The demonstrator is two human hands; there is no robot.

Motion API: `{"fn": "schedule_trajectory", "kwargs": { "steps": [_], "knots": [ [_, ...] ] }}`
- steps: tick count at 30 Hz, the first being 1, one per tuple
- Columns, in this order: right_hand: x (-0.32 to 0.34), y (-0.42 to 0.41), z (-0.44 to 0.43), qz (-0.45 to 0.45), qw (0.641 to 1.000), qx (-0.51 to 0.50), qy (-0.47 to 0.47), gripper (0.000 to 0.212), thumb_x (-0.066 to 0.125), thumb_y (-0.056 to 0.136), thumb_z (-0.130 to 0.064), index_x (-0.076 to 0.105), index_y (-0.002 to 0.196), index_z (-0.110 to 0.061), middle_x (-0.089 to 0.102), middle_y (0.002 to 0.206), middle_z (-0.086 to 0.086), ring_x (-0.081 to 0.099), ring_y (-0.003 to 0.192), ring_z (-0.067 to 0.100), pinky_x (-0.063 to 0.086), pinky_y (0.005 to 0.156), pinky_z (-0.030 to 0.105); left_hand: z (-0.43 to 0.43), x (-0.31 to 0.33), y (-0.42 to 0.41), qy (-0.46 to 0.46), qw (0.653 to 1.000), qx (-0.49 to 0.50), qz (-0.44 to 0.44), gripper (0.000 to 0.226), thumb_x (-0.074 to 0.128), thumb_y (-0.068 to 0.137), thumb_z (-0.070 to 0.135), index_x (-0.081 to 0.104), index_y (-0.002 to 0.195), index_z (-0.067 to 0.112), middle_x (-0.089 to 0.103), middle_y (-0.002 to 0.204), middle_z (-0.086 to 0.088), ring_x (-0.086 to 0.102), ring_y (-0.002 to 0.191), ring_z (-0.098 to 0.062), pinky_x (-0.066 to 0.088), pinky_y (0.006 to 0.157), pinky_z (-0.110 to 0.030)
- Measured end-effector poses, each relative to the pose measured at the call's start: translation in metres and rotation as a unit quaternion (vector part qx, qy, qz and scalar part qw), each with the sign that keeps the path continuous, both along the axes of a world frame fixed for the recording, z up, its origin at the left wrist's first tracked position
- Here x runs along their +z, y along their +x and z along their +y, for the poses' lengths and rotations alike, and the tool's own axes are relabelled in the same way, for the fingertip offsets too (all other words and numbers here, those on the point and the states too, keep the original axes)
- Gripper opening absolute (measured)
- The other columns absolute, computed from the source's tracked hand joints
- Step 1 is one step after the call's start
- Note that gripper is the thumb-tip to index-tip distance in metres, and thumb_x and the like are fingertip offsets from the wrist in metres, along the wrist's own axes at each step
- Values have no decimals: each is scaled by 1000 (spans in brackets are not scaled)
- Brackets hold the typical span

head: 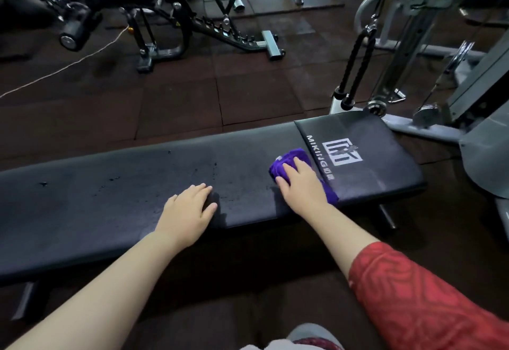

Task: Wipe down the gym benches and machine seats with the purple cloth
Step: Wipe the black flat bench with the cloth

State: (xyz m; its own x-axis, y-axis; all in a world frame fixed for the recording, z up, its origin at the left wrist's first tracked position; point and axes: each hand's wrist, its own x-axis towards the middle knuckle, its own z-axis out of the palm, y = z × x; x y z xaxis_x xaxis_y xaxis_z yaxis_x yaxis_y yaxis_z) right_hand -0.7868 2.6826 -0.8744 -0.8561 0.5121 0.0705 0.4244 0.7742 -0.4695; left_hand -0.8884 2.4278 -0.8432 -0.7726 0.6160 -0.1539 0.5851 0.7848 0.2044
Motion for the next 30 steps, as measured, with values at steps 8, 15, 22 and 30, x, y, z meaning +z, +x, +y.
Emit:
{"fn": "schedule_trajectory", "kwargs": {
  "steps": [8, 15, 22, 30],
  "knots": [
    [-2, -25, -85, -20, 986, 166, 16, 45, 40, 99, -27, 39, 142, -13, 24, 153, 17, 23, 140, 32, 10, 115, 30, -60, -8, -7, 7, 998, 57, -14, 52, 35, 99, 45, 34, 147, 24, 29, 155, 7, 20, 145, -13, 22, 113, -40],
    [0, 14, -16, -18, 953, 285, 101, 42, 59, 88, -20, 56, 129, -22, 46, 140, 13, 46, 126, 33, 44, 99, 44, -44, -9, 3, 44, 997, 69, -10, 52, 39, 98, 45, 36, 146, 25, 31, 154, 7, 21, 145, -13, 20, 113, -40],
    [-7, -14, -3, 15, 982, 187, 6, 39, 63, 85, -34, 56, 121, -23, 26, 154, 2, 32, 136, 28, 34, 106, 39, -36, -2, -3, 50, 996, 67, -7, 54, 40, 97, 46, 34, 147, 26, 30, 155, 7, 19, 145, -12, 19, 115, -40],
    [-22, -19, -68, 44, 968, 247, 13, 47, 62, 86, -35, 54, 131, -28, 37, 148, 11, 31, 137, 36, 32, 111, 43, -44, 6, -21, 45, 997, 64, 6, 52, 41, 97, 46, 38, 145, 26, 34, 153, 6, 23, 144, -14, 21, 114, -41]
  ]
}}
